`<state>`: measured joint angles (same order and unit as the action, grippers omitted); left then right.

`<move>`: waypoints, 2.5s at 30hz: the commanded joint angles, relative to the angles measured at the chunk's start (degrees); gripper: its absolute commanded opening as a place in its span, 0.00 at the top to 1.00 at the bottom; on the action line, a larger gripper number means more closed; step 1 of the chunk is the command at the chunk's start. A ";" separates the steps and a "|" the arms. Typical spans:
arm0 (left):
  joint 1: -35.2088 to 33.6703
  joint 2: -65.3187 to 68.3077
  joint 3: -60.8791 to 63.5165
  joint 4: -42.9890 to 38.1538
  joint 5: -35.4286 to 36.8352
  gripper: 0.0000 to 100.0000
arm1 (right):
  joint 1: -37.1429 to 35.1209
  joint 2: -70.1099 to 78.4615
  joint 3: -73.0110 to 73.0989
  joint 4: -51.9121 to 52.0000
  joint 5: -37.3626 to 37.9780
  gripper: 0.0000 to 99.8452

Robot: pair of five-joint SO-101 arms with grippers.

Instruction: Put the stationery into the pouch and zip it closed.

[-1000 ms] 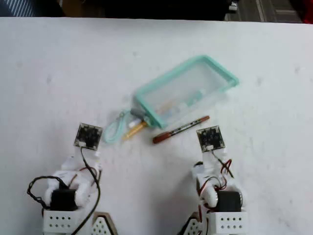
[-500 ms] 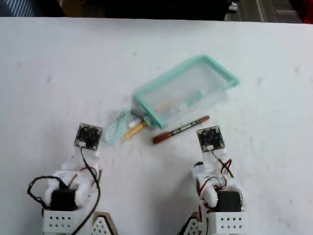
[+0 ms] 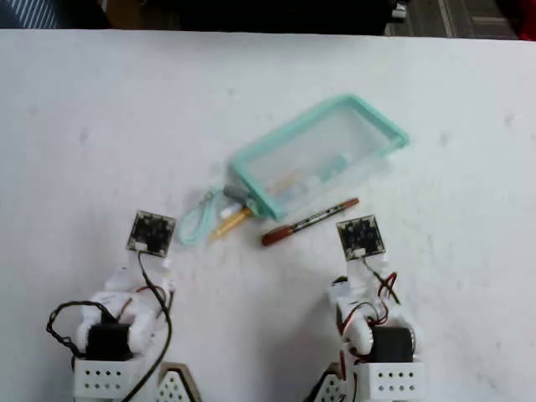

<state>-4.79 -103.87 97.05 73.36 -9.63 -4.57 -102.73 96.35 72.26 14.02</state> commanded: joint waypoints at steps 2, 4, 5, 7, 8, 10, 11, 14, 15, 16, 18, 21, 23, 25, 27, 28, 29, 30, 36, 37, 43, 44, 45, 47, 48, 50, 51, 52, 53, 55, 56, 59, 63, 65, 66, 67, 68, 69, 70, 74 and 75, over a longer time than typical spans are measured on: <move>0.22 -0.31 -0.09 0.26 0.18 0.98 | 0.13 -0.31 0.53 0.40 0.44 0.98; 0.22 -0.31 -0.09 0.18 0.18 0.98 | 0.13 -0.31 0.53 0.40 0.44 0.98; 0.22 -0.31 -0.09 0.18 0.18 0.98 | 0.13 -0.31 0.53 0.40 0.44 0.98; 0.22 -0.31 -0.09 0.18 0.00 0.98 | 0.13 -0.31 0.53 0.40 0.44 0.98; 0.22 -0.31 -0.09 0.18 0.00 0.98 | 0.13 -0.31 0.53 0.40 0.44 0.98; 0.22 -0.31 -0.09 0.18 0.09 0.98 | 0.13 -0.31 0.53 0.40 0.44 0.98; 0.22 -0.31 -0.09 -0.18 0.09 0.98 | 0.13 -0.31 0.53 0.40 0.44 0.98; 0.31 -0.31 -0.09 -0.35 0.18 0.98 | 0.13 -0.31 0.53 0.40 0.44 0.98; 0.31 -0.31 -0.09 -0.53 0.18 0.98 | 0.13 -0.31 0.53 0.40 0.44 0.98; 0.31 -0.31 -0.09 -1.32 0.18 0.98 | 0.13 -0.31 0.53 0.40 0.44 0.98; 0.13 -0.31 -0.18 -4.04 -0.09 0.98 | 0.13 -0.31 0.53 0.40 0.44 0.98; -0.04 -0.31 -1.14 -8.26 -0.09 0.98 | 0.13 -0.31 0.53 0.40 0.44 0.98; 0.22 -0.31 -2.99 -10.20 0.00 0.98 | 0.13 -0.31 0.53 0.40 0.44 0.98; 0.04 -0.31 -5.89 -10.55 -0.26 0.98 | 0.13 -0.31 0.53 0.40 0.44 0.98; -0.04 -0.31 -9.41 -10.81 -0.26 0.98 | 0.13 -0.31 0.53 0.40 0.44 0.98; -0.13 -0.31 -11.16 -10.81 -0.26 0.98 | 0.13 -0.31 0.53 0.40 0.44 0.98; -0.13 -0.31 -12.84 -10.90 -0.35 0.98 | 0.13 -0.31 0.53 0.40 0.44 0.98; -0.13 -0.31 -14.24 -10.90 -0.35 0.98 | 0.13 -0.31 0.53 0.40 0.44 0.98; 0.22 -0.31 -18.11 -10.90 0.18 0.98 | 0.13 -0.31 0.53 0.40 0.44 0.98; 0.22 -0.31 -18.11 -10.90 0.18 0.98 | 0.13 -0.31 0.53 0.40 0.44 0.98; -0.04 -0.40 -19.16 -10.90 -0.44 0.98 | 0.04 -0.31 0.53 0.40 0.44 0.98; 0.04 -0.40 -19.87 -10.73 -1.05 0.98 | 0.04 -0.31 0.53 0.40 0.44 0.98; 0.04 -0.40 -20.48 -10.73 -2.46 0.98 | 0.04 -0.31 0.53 0.40 0.44 0.98; 0.22 -0.40 -21.98 -11.08 -6.15 0.98 | 0.04 -0.31 0.53 0.40 0.44 0.98; 0.31 -0.40 -22.77 -12.04 -7.21 0.98 | 0.04 -0.31 0.53 0.40 0.44 0.98; 0.31 -0.40 -23.82 -16.18 -5.80 0.98 | 0.04 -0.31 0.53 0.40 0.44 0.98; 0.31 -0.40 -24.35 -18.64 -4.48 0.98 | 0.04 -0.31 0.53 0.40 0.44 0.98; 0.31 -0.40 -24.88 -20.75 -3.52 0.98 | 0.04 -0.31 0.53 0.40 0.44 0.98; 0.40 -0.40 -25.49 -22.68 -2.90 0.98 | 0.04 -0.31 0.53 0.40 0.44 0.98; 1.89 -0.13 -26.55 -25.93 -2.99 0.98 | 0.04 -0.31 0.53 0.40 0.44 0.98; 3.21 -0.13 -26.90 -26.90 -3.16 0.98 | 0.04 -0.31 0.53 0.40 0.44 0.98; 8.04 0.04 -27.16 -29.10 -4.22 0.98 | 0.04 -0.31 0.53 0.40 0.44 0.98; 13.23 4.62 -26.99 -29.80 -4.31 0.98 | 0.04 -0.31 0.53 0.40 0.44 0.98; 14.20 10.59 -26.99 -31.21 -4.22 0.98 | 0.04 -0.31 0.53 0.40 0.44 0.98; 14.20 14.37 -27.08 -32.26 -4.22 0.98 | 0.04 -0.31 0.53 0.40 0.44 0.98; 13.93 18.42 -27.16 -33.58 -4.22 0.98 | 0.04 -0.31 0.53 0.40 0.44 0.98; 13.93 22.64 -27.16 -35.08 -4.22 0.98 | 0.04 -0.40 0.53 0.22 0.44 0.98; 13.85 26.86 -27.16 -36.40 -4.22 0.98 | 0.04 -0.48 0.53 0.04 0.35 0.98; 13.32 31.08 -27.25 -37.63 -4.22 0.98 | -0.04 -0.48 0.53 -0.22 0.35 0.98; 11.38 46.46 -31.38 -39.21 -2.55 0.98 | -0.04 -0.48 0.53 -6.02 0.18 0.98; 10.42 49.36 -32.79 -39.12 -0.35 0.98 | -0.04 -0.48 0.53 -6.81 0.09 0.98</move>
<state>7.69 -64.13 70.07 36.18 -13.23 -4.57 -102.73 96.35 68.48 14.02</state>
